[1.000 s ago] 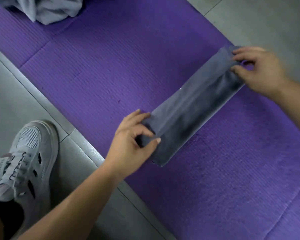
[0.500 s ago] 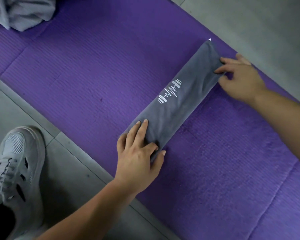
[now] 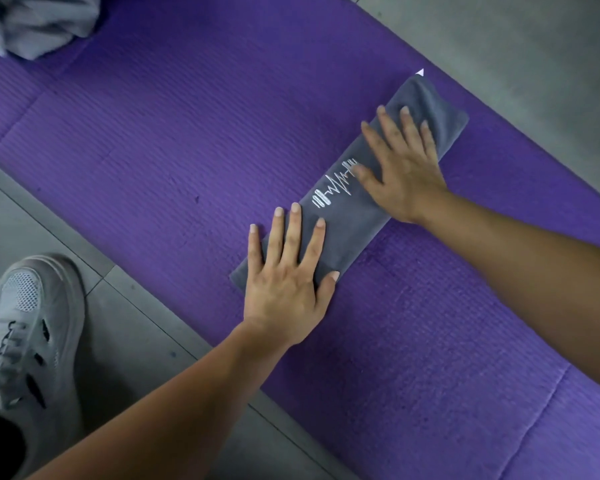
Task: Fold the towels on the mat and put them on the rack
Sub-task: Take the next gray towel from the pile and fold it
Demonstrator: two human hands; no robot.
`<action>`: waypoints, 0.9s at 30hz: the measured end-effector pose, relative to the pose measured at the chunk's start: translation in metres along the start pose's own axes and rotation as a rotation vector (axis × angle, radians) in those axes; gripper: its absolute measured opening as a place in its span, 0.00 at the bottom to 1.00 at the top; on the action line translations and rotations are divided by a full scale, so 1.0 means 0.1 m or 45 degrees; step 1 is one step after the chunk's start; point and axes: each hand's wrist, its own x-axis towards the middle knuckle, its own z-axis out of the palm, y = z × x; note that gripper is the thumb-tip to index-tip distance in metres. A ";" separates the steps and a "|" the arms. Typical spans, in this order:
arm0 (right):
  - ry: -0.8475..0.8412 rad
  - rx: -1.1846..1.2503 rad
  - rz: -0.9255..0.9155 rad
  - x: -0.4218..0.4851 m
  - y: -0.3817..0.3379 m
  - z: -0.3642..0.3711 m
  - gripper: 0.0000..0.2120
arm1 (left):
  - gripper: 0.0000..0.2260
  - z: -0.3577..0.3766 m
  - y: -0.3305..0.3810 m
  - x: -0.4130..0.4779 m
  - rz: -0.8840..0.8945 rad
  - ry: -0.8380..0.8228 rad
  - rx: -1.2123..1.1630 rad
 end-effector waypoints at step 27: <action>0.021 1.106 0.778 -1.02 -0.31 -0.12 0.19 | 0.10 -0.71 -0.10 1.45 -0.391 -0.372 -0.769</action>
